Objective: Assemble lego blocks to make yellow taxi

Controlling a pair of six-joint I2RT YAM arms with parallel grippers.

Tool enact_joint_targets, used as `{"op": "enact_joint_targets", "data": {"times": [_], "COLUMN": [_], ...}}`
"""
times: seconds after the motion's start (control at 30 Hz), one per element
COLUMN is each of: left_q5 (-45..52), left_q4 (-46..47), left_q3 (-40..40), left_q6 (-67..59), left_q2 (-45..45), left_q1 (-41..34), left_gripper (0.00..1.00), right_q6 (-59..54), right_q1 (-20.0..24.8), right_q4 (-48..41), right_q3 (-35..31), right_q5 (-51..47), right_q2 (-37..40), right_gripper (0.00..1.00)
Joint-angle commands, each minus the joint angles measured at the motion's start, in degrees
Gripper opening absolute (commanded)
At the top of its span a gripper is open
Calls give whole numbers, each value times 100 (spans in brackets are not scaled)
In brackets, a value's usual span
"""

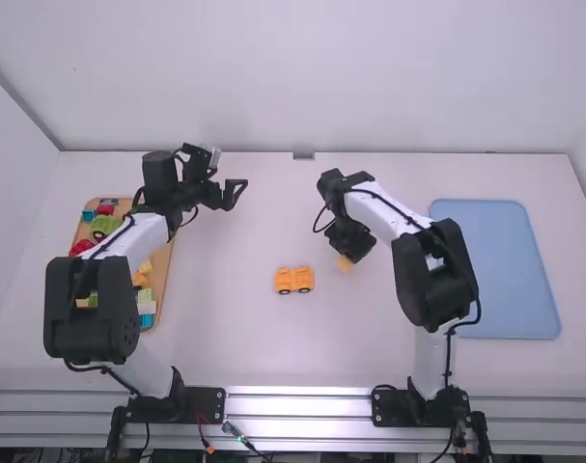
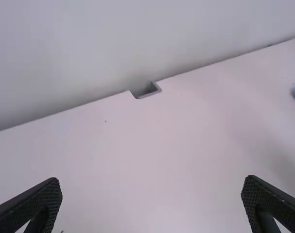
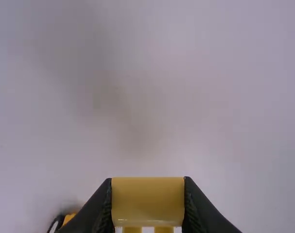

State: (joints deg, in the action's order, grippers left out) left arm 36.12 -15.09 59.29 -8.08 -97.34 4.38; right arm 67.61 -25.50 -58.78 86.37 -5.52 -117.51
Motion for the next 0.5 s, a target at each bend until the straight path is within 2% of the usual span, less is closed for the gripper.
{"op": "enact_joint_targets", "data": {"times": [0.0,0.2,0.47], "left_q5": [42,44,44], "left_q4": [-22,-17,-42], "left_q3": [-55,-55,-55], "left_q6": [129,129,380], "left_q2": [-28,-28,-28], "left_q1": [-24,-22,-28], "left_gripper": [99,99,99], "right_q6": [164,579,1818], "right_q1": [-22,214,614], "right_q4": [275,1360,2304], "right_q3": [-389,-1403,-2450], "right_q5": [20,584,1591], "right_q2": [376,933,1003], "right_gripper": [0,0,0]}}
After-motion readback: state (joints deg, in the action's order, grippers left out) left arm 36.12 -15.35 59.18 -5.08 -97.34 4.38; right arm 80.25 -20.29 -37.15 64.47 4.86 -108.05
